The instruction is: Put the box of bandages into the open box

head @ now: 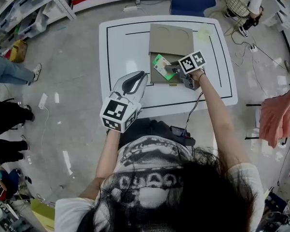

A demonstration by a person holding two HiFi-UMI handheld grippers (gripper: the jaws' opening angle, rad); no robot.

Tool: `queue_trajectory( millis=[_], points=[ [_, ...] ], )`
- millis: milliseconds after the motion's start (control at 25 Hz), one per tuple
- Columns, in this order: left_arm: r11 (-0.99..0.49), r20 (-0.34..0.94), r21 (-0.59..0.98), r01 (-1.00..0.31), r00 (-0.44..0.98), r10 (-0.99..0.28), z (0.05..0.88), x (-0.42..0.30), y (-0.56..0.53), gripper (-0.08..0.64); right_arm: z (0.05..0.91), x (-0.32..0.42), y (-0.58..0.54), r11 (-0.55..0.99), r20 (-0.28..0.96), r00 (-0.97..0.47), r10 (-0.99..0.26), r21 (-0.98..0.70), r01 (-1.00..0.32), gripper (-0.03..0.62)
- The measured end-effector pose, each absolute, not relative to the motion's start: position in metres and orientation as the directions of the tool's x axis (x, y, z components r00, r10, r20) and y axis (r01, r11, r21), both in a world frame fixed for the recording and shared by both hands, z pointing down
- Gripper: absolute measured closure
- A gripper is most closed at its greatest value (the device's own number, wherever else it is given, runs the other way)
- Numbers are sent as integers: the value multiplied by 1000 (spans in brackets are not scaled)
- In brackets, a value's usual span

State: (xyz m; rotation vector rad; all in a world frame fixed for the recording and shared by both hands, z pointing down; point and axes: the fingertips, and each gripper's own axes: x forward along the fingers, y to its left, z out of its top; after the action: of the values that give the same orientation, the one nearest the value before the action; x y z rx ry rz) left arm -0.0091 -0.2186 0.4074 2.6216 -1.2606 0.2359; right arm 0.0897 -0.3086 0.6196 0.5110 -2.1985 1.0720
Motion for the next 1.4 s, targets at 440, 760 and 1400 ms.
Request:
queue_trajectory(
  millis=[440,760,1400],
  points=[
    [-613,236,132,-779,625,-744,408,-8,-225,560,633,97,-313,626,748,-650,-131,-446,-640,431],
    [-609,233,135,-782,622,-747,408,-12,-227,560,645,101,-307,643,789,-596,-148,-381,-664,394],
    [-630,244,148,-762,646,-723,413,-20,-229,560,563,86,-299,685,615,-702,-359,-337,-646,399]
  ],
)
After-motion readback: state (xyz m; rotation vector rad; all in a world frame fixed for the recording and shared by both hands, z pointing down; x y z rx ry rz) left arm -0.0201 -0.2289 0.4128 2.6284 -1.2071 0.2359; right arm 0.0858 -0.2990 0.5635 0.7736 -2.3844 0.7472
